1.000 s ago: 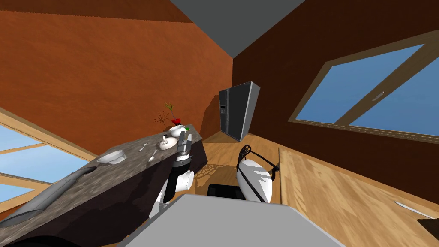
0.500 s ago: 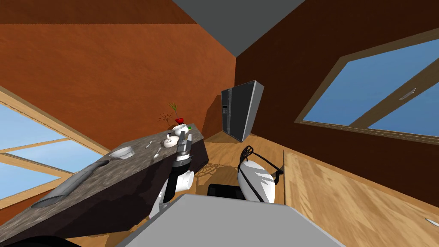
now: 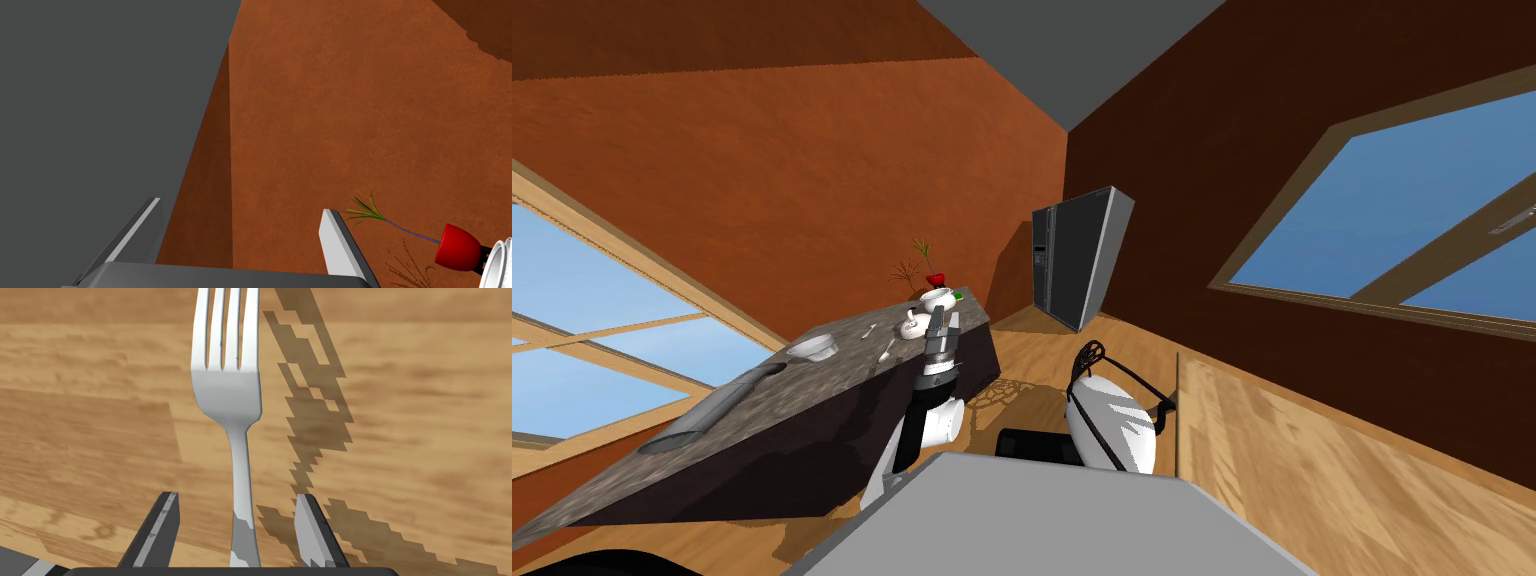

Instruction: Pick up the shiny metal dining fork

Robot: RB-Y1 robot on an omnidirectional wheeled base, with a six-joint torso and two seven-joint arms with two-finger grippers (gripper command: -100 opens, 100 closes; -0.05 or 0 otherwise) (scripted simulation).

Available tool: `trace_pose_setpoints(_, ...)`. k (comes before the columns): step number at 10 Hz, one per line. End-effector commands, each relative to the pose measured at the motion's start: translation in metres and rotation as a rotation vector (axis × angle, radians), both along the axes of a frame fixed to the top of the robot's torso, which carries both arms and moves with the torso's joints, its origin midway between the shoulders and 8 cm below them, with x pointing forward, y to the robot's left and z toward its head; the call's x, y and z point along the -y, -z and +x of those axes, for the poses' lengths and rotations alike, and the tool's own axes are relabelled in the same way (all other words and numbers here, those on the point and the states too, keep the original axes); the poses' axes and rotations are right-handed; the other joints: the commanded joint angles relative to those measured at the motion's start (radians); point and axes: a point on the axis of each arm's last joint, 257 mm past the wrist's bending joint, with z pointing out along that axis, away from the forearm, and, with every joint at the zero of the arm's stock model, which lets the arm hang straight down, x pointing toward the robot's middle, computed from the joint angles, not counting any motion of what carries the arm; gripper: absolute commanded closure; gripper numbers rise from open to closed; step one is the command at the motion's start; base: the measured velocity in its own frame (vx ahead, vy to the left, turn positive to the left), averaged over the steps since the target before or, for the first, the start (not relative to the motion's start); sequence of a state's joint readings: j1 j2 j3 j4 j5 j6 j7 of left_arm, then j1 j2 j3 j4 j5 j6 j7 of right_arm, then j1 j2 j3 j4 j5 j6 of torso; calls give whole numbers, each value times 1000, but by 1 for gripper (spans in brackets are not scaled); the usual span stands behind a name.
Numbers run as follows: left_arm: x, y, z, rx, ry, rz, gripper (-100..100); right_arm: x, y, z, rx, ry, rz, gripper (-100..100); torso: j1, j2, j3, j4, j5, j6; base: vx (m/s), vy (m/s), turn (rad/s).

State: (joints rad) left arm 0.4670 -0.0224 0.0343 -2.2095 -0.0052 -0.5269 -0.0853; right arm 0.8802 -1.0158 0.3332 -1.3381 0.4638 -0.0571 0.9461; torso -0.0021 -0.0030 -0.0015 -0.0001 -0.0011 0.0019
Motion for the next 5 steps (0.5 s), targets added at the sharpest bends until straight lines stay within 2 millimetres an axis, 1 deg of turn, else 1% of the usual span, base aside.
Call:
trace_pose_setpoints(1,0,0,0,0,0,0,0,0,0,0,0,0,0,100,0,0,0,0,0,0,0,0,0)
trace_pose_setpoints(4,0,0,0,0,0,0,0,0,0,0,-1,-2,1,100,-1,0,0,0,0,0,0,0,0)
trace_pose_setpoints(5,0,0,0,0,0,0,0,0,0,0,-1,-2,1,0,-1,0,0,0,0,0,0,0,0)
